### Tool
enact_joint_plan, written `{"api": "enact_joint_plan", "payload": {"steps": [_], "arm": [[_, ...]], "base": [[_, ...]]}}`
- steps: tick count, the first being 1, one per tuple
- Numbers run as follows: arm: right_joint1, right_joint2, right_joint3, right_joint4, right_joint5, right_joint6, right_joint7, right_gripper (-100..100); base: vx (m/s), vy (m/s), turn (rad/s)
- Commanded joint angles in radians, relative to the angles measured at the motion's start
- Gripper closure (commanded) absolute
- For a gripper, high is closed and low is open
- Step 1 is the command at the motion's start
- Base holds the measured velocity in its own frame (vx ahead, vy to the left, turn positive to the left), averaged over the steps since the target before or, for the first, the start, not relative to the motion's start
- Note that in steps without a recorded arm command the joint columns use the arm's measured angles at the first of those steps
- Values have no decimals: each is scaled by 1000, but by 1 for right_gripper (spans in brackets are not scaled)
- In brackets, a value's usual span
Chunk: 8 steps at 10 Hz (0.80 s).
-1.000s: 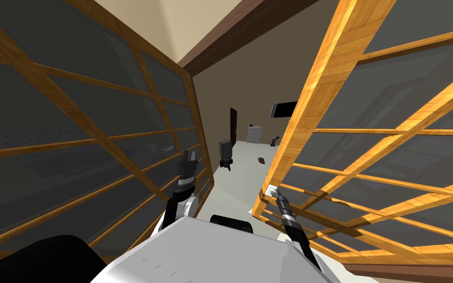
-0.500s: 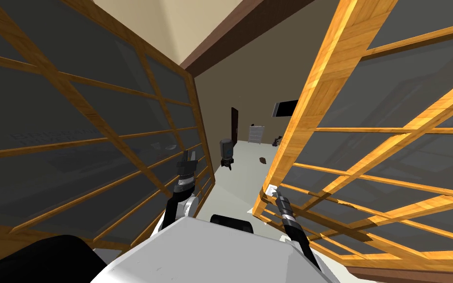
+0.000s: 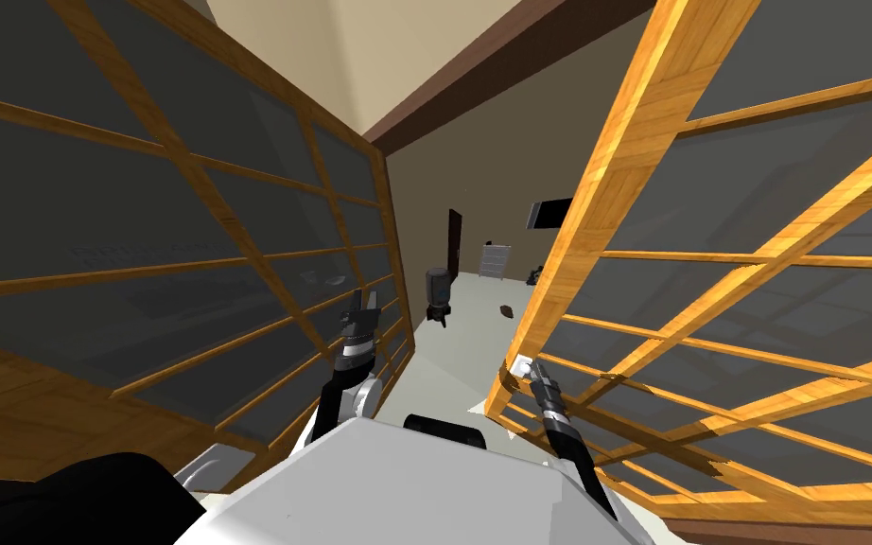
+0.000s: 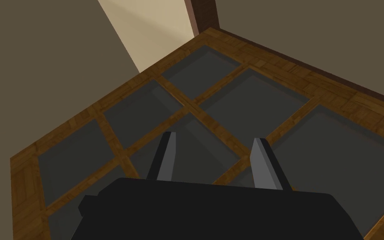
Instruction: Pull the door open
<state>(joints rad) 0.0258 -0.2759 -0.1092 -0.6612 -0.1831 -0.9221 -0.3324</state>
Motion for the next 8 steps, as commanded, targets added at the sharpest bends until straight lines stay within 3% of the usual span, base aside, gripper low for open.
{"api": "enact_joint_plan", "payload": {"steps": [1, 6, 8], "arm": [[-2, 14, 12, 1, -15, 3, -49, -100], [-14, 29, 21, -1, -63, 9, -159, -100], [-22, 40, 27, -2, -99, 14, -223, -100]], "base": [[-97, -8, 95], [-65, 4, 55], [-69, -13, 76]]}}
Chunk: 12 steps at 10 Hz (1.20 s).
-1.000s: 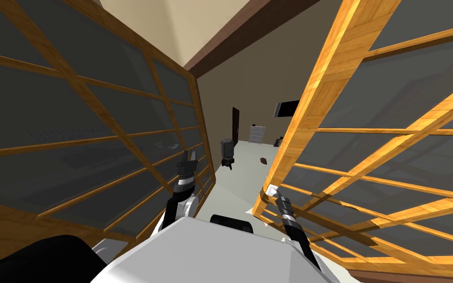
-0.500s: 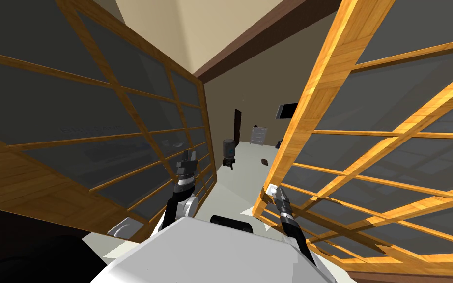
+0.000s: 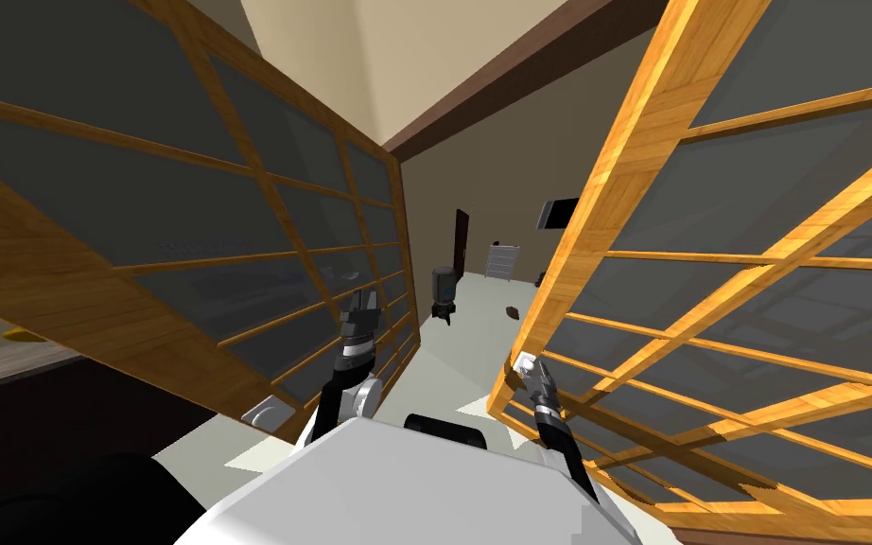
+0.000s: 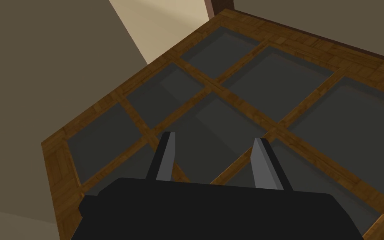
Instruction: Pull the door open
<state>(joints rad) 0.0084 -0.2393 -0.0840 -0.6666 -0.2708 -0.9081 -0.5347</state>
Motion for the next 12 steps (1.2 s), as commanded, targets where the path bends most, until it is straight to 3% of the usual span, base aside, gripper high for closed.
{"api": "enact_joint_plan", "payload": {"steps": [1, 3, 6, 8, 12], "arm": [[-5, 4, 2, 4, -11, 0, -37, -100], [-14, 16, 9, 2, -51, 5, -100, -100], [-19, 22, 13, 2, -72, 8, -159, -100], [-29, 35, 21, 1, -114, 13, -224, -100], [-39, 49, 29, 0, -156, 19, -322, -100]], "base": [[-64, -19, 30], [-73, -23, 78], [-52, -12, 41], [-76, -13, 88], [-53, -19, 46]]}}
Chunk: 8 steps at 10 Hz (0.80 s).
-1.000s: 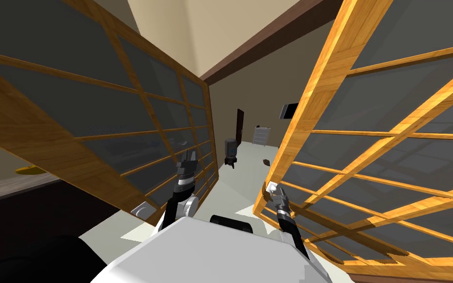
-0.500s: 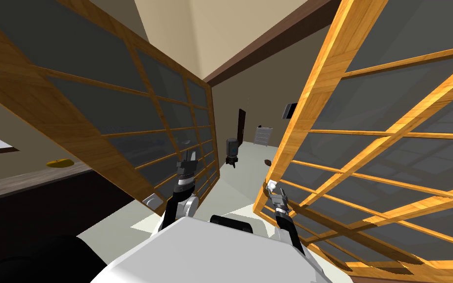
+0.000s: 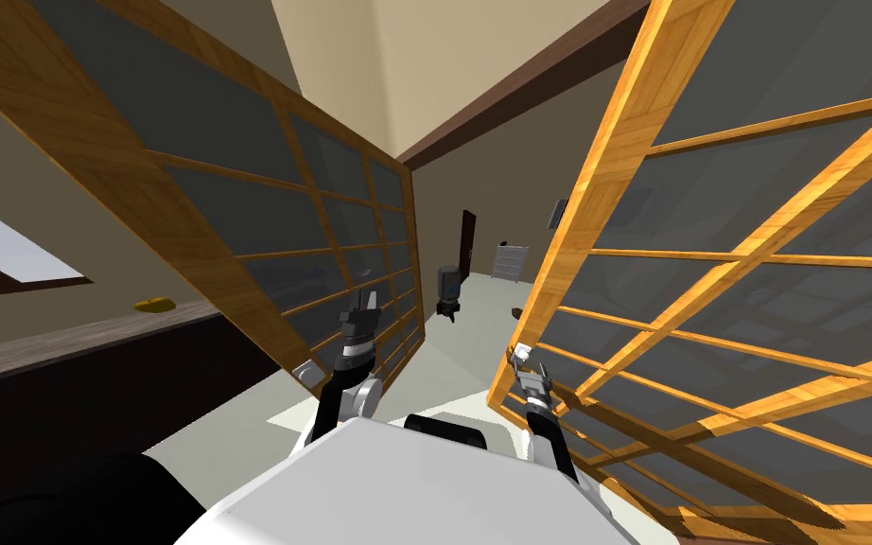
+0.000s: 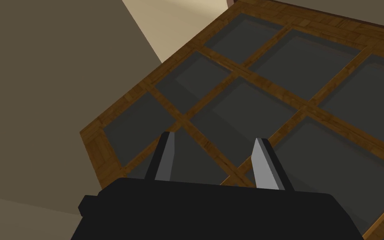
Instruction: Pull the door open
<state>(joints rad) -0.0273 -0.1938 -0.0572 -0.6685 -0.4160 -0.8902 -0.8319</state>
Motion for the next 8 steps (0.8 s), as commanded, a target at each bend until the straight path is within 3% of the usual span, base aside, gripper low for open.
{"api": "enact_joint_plan", "payload": {"steps": [1, 4, 8], "arm": [[-8, 10, 6, 1, -31, 3, -50, -100], [-13, 16, 10, 1, -51, 6, -107, -100], [-26, 34, 20, 0, -107, 14, -224, -100]], "base": [[-86, -16, 106], [-59, -15, 38], [-64, -18, 58]]}}
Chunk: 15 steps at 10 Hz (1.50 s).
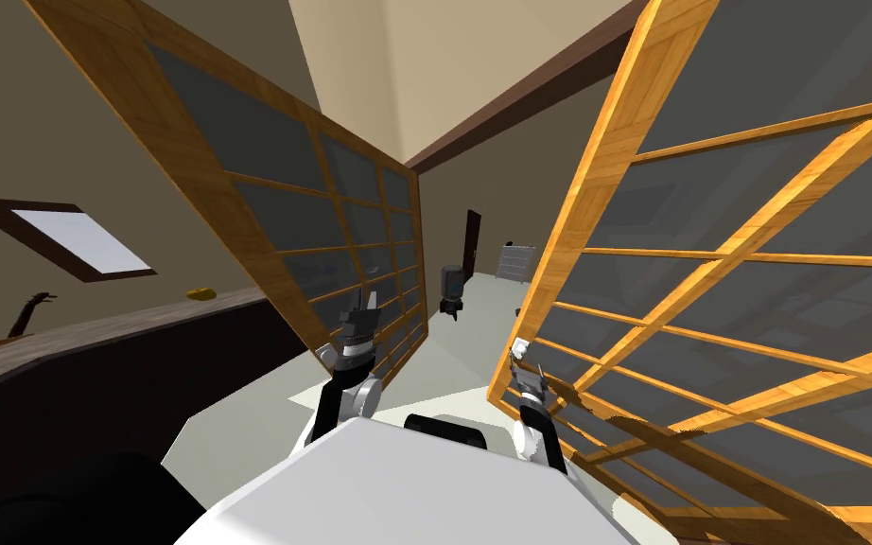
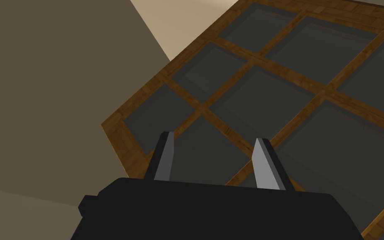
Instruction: Pull the door open
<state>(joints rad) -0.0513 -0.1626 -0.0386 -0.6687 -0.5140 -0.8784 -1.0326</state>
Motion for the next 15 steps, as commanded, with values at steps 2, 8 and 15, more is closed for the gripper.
{"api": "enact_joint_plan", "payload": {"steps": [2, 8, 15], "arm": [[-6, 8, 5, -1, -26, 4, -65, -100], [-21, 28, 17, -2, -88, 12, -212, -100], [7, -33, 14, 11, -107, 7, -311, -100]], "base": [[-69, -6, 59], [-67, -10, 45], [65, -7, 49]]}}
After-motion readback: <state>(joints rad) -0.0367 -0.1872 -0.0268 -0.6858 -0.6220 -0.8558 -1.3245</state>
